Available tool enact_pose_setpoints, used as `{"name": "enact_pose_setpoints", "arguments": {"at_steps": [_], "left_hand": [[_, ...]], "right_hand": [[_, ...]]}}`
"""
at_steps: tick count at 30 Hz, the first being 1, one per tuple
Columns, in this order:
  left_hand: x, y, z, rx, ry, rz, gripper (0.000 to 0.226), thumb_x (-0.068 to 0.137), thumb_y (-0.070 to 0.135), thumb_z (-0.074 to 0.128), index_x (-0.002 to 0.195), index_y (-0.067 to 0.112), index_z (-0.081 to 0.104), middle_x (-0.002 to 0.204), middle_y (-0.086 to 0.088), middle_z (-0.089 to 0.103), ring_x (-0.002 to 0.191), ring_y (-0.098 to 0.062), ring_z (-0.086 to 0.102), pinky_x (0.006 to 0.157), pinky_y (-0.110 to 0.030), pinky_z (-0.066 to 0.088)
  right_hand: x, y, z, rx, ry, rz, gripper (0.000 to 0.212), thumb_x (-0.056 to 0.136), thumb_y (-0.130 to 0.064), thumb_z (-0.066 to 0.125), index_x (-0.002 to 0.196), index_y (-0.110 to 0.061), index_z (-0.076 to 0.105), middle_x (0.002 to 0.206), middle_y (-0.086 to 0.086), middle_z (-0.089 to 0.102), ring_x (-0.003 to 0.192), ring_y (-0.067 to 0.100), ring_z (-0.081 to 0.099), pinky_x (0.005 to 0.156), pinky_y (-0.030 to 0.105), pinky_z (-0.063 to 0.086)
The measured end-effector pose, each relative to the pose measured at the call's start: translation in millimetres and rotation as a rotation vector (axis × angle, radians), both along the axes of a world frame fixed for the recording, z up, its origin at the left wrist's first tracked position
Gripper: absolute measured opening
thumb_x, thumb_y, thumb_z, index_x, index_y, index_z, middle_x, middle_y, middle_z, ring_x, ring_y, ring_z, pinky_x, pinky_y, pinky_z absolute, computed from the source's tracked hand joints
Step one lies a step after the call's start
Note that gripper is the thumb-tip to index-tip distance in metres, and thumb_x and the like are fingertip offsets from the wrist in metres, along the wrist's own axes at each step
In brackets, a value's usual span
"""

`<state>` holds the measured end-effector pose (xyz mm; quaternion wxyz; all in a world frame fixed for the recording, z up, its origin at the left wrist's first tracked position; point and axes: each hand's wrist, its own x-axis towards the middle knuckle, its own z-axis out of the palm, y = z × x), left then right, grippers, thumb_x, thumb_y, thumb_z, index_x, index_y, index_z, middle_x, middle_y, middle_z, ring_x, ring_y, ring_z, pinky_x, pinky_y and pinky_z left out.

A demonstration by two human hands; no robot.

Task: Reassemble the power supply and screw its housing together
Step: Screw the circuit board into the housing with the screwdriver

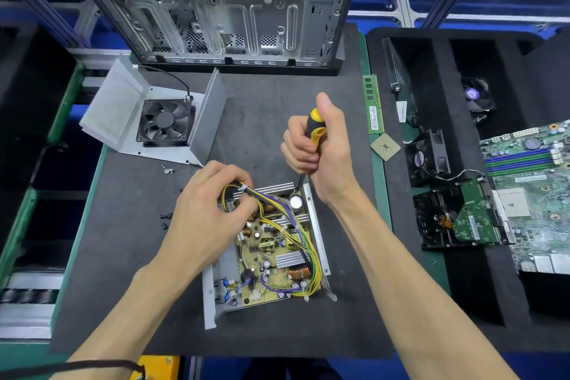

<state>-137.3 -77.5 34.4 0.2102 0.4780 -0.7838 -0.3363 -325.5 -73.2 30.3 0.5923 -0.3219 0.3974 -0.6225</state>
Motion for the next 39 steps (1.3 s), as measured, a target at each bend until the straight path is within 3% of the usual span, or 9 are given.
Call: {"name": "enact_pose_setpoints", "arguments": {"at_steps": [17,21,25,31,36,39], "left_hand": [[0.5,-0.8,-2.1,-0.015,-0.009,-0.01,0.021,0.083,0.006,0.069,0.084,0.026,0.062,0.09,0.007,0.057,0.082,-0.015,0.053,0.074,-0.031,0.042],[0.9,-0.9,-2.4,-0.022,-0.011,-0.008,0.022,0.083,0.005,0.069,0.084,0.025,0.062,0.089,0.008,0.056,0.083,-0.015,0.054,0.075,-0.032,0.042],[1.3,-1.3,-2.7,-0.021,-0.017,-0.009,0.02,0.083,0.007,0.069,0.085,0.025,0.063,0.09,0.007,0.057,0.084,-0.016,0.054,0.076,-0.035,0.044],[2.2,-1.7,-3.1,-0.029,-0.018,-0.016,0.018,0.084,0.008,0.069,0.086,0.025,0.063,0.091,0.008,0.057,0.086,-0.015,0.055,0.078,-0.035,0.044],[2.3,-1.7,-2.9,-0.031,-0.019,-0.018,0.018,0.083,0.009,0.069,0.086,0.026,0.063,0.09,0.008,0.056,0.086,-0.017,0.055,0.077,-0.035,0.044],[1.5,-1.4,-2.2,-0.028,-0.018,-0.01,0.017,0.083,0.009,0.069,0.085,0.025,0.063,0.088,0.007,0.056,0.084,-0.016,0.054,0.076,-0.033,0.043]], "right_hand": [[-1.3,-2.4,-6.4,0.023,0.129,0.053,0.053,0.094,-0.056,0.037,0.054,-0.021,0.034,0.048,-0.004,0.024,0.042,0.014,0.02,0.044,0.023,0.021],[-4.8,-0.4,2.0,-0.027,0.169,0.059,0.043,0.096,-0.041,0.041,0.062,-0.016,0.046,0.052,-0.003,0.037,0.049,0.017,0.033,0.052,0.029,0.028],[0.6,1.5,14.1,-0.065,0.248,0.094,0.037,0.1,-0.02,0.039,0.068,-0.017,0.059,0.053,-0.005,0.036,0.052,0.016,0.03,0.052,0.026,0.028],[4.0,10.5,18.3,-0.017,0.316,0.133,0.041,0.102,-0.031,0.032,0.072,-0.017,0.054,0.06,-0.005,0.038,0.06,0.016,0.032,0.058,0.028,0.03],[-3.9,22.2,18.9,-0.055,0.376,0.071,0.033,0.101,-0.023,0.036,0.083,-0.023,0.063,0.082,0.003,0.064,0.076,0.029,0.054,0.069,0.035,0.039],[-5.8,27.1,22.3,-0.075,0.359,0.047,0.017,0.102,-0.016,0.044,0.094,-0.014,0.059,0.083,0.003,0.068,0.074,0.021,0.061,0.07,0.03,0.045]]}}
